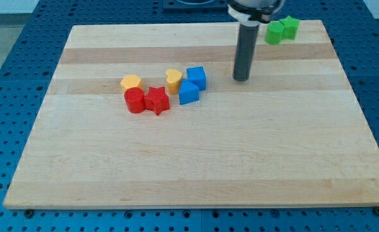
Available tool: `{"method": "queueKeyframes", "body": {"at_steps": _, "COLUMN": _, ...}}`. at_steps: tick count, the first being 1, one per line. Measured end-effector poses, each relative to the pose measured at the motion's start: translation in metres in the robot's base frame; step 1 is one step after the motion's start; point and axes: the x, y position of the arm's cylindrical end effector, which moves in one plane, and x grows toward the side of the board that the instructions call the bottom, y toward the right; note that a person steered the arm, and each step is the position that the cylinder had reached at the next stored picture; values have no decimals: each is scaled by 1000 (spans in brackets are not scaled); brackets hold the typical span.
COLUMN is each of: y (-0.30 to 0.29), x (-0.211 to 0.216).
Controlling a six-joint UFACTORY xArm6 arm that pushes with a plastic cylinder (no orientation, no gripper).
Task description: Place the blue cube into a yellow heart
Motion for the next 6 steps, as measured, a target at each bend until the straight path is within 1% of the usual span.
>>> {"method": "queueKeyframes", "body": {"at_steps": 1, "y": -35, "x": -1}}
{"method": "queueKeyframes", "body": {"at_steps": 2, "y": -57, "x": -5}}
{"method": "queueKeyframes", "body": {"at_steps": 3, "y": -66, "x": -6}}
{"method": "queueKeyframes", "body": {"at_steps": 6, "y": -67, "x": -8}}
